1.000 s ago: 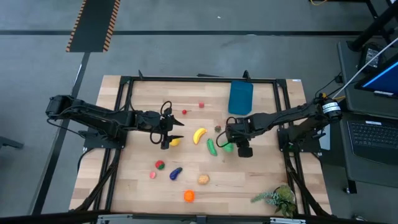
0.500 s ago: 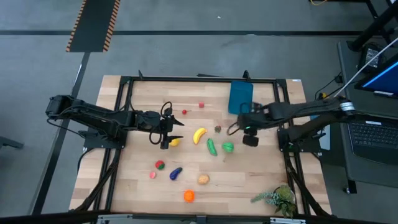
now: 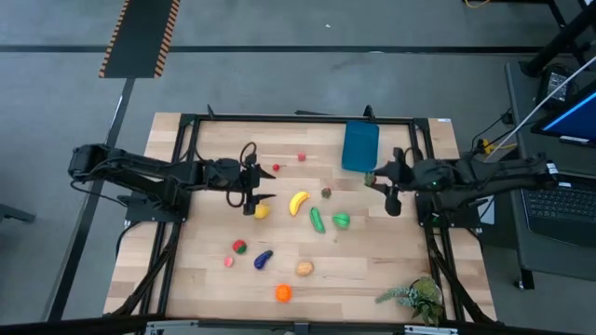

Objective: Pick and placing Produce into tupperware
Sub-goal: Put the red strawberry into the blue bin

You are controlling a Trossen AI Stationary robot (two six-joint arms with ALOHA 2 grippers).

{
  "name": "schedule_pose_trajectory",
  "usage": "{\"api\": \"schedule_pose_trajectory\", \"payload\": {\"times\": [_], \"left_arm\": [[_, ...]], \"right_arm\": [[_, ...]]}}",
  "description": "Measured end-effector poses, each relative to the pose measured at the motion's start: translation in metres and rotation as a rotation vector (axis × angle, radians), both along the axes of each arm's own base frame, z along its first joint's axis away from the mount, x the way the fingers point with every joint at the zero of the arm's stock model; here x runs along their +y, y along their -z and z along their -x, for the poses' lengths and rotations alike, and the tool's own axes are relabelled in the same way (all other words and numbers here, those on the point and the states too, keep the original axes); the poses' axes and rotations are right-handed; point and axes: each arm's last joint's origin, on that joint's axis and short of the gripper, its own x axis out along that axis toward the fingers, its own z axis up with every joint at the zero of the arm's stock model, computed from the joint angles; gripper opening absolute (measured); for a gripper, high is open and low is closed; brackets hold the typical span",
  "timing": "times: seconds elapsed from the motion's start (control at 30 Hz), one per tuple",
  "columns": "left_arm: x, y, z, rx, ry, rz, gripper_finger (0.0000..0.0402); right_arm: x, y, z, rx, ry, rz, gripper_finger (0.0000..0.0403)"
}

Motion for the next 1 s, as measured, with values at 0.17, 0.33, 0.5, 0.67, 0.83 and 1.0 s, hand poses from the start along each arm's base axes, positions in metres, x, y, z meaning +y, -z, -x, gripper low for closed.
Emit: {"api": "schedule_pose_trajectory", "payload": {"times": [0.17,0.33,0.5,0.67,0.83,1.0], "left_arm": [[0.014,-0.004,0.000,-0.112,0.095,0.065,0.0254],[0.026,0.003,0.006,-0.181,0.099,0.070,0.0254],[0.028,0.006,0.009,-0.214,0.103,0.064,0.0254],[0.027,-0.004,0.008,-0.323,0.234,0.011,0.0254],[0.039,-0.007,0.011,-0.358,0.238,-0.021,0.0254],[0.050,-0.008,0.015,-0.364,0.280,0.024,0.0254]], "right_arm": [[0.000,0.026,0.010,-0.101,-0.045,0.001,0.0139],[0.000,0.042,0.017,-0.178,-0.092,0.004,0.0139],[0.000,0.053,0.022,-0.229,-0.107,-0.006,0.0139],[0.001,0.061,0.020,-0.331,-0.135,0.007,0.0139],[0.002,0.066,0.020,-0.403,-0.170,-0.006,0.0139],[0.002,0.066,0.020,-0.407,-0.172,-0.009,0.0139]]}}
